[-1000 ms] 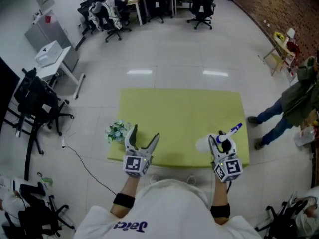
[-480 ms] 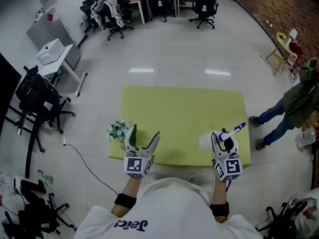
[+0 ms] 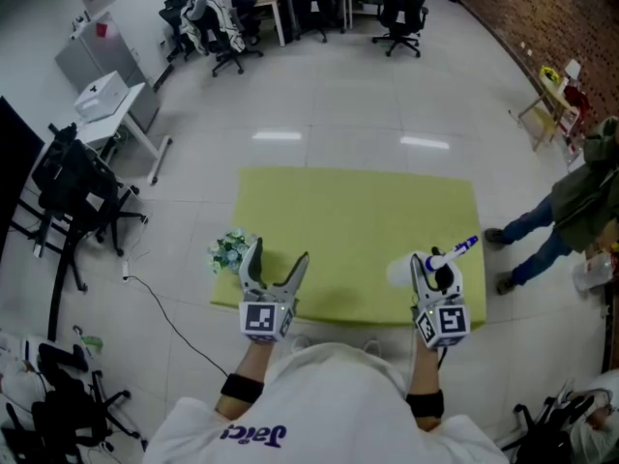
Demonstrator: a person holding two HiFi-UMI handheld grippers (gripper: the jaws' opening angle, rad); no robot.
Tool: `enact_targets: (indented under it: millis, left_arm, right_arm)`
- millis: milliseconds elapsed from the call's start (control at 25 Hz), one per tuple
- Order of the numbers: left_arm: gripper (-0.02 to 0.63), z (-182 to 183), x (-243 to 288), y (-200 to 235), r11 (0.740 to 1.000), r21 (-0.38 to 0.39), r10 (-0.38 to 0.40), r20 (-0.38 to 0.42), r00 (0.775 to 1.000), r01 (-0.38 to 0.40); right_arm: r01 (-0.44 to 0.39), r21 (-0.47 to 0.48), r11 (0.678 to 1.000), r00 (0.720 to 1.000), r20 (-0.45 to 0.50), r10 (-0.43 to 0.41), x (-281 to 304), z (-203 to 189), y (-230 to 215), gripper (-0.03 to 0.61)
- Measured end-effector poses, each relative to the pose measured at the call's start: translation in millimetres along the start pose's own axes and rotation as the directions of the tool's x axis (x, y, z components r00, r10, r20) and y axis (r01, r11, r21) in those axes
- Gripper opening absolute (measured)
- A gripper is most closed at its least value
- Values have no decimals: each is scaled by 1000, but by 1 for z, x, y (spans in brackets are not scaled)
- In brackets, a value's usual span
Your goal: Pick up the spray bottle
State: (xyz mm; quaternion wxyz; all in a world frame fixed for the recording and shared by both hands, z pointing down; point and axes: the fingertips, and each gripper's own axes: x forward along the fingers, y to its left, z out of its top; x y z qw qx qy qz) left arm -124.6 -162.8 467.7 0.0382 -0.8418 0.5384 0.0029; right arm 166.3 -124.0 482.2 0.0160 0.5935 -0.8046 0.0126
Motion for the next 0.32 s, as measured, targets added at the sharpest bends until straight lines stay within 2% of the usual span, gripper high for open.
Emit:
enact_targets:
  millis: [120, 320]
  left_arm:
    - [430, -2, 2, 1, 1000, 15, -2, -12, 1000, 2]
    - [430, 6, 7, 7, 999, 34, 1, 17, 1000, -2]
  right_arm:
    - [-11, -9, 1000, 1000, -3, 11, 2, 0, 1, 198]
    - [-18, 2, 1000, 1000, -1, 18, 6, 2, 4, 198]
